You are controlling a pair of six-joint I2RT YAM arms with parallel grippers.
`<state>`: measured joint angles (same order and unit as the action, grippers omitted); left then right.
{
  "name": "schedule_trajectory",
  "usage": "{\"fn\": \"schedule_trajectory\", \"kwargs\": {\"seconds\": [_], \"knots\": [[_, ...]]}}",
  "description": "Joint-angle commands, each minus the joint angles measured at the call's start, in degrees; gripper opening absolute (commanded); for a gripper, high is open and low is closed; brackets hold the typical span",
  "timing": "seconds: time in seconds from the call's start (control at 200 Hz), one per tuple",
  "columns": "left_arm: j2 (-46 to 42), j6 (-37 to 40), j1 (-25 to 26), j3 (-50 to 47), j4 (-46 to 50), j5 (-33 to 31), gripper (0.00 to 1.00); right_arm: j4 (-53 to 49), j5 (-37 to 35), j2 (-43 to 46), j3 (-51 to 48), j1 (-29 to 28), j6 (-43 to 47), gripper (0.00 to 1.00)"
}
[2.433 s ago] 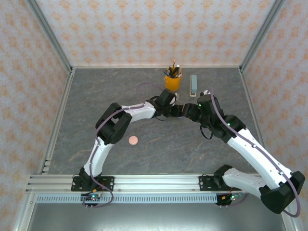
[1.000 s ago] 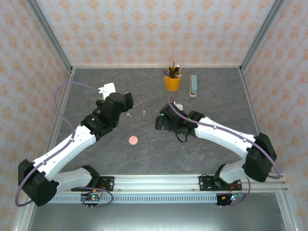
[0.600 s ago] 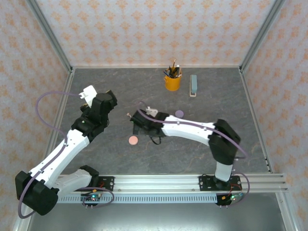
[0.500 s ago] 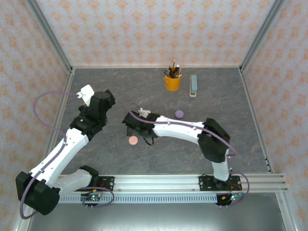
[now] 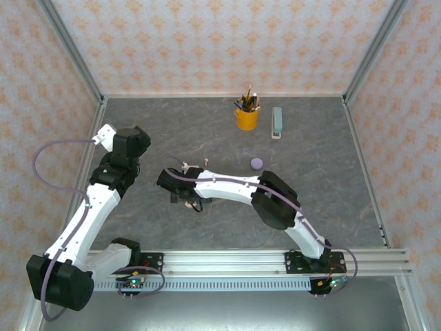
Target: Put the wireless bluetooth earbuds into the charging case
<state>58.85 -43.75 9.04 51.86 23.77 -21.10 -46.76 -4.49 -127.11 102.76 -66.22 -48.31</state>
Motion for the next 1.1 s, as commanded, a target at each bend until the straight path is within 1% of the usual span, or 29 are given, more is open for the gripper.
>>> {"fn": "schedule_trajectory", "kwargs": {"seconds": [0.0,0.17,0.29,0.611,0.791,0.986,1.081,1.096], "knots": [[-1.24,-2.45,-1.74,-2.29,-0.65,2.78,1.0,-3.9,-0.59,-2.18,2.55,-0.25,-0.46,0.91],[-1.2,-3.25,-3.36,-2.95,-1.8,5.74,1.0,-4.39,0.01,-4.23,4.01,-0.23,-0.55,0.84],[-0.81,-3.27,-3.68,-2.36,-1.3,6.37,1.0,-4.57,0.61,-5.36,4.69,-0.36,-0.55,0.79],[-0.01,-2.92,-3.73,0.15,1.78,5.75,1.0,-4.74,0.63,-5.96,4.62,-0.76,-1.24,0.73],[-0.31,-3.36,-3.68,0.24,1.89,6.58,1.0,-4.92,0.38,-5.96,4.22,-1.0,-1.44,0.71],[-0.34,-5.28,-3.71,-0.21,1.94,6.23,1.0,-4.49,0.4,-5.87,4.43,-0.96,-1.17,0.58],[-0.66,-7.14,-3.68,-1.25,1.08,5.84,1.0,-4.48,0.14,-5.49,4.35,-0.99,-1.08,0.55],[-0.8,-7.52,-3.68,-1.54,0.9,5.74,1.0,-4.48,0.03,-5.34,4.33,-0.96,-1.08,0.54]]}}
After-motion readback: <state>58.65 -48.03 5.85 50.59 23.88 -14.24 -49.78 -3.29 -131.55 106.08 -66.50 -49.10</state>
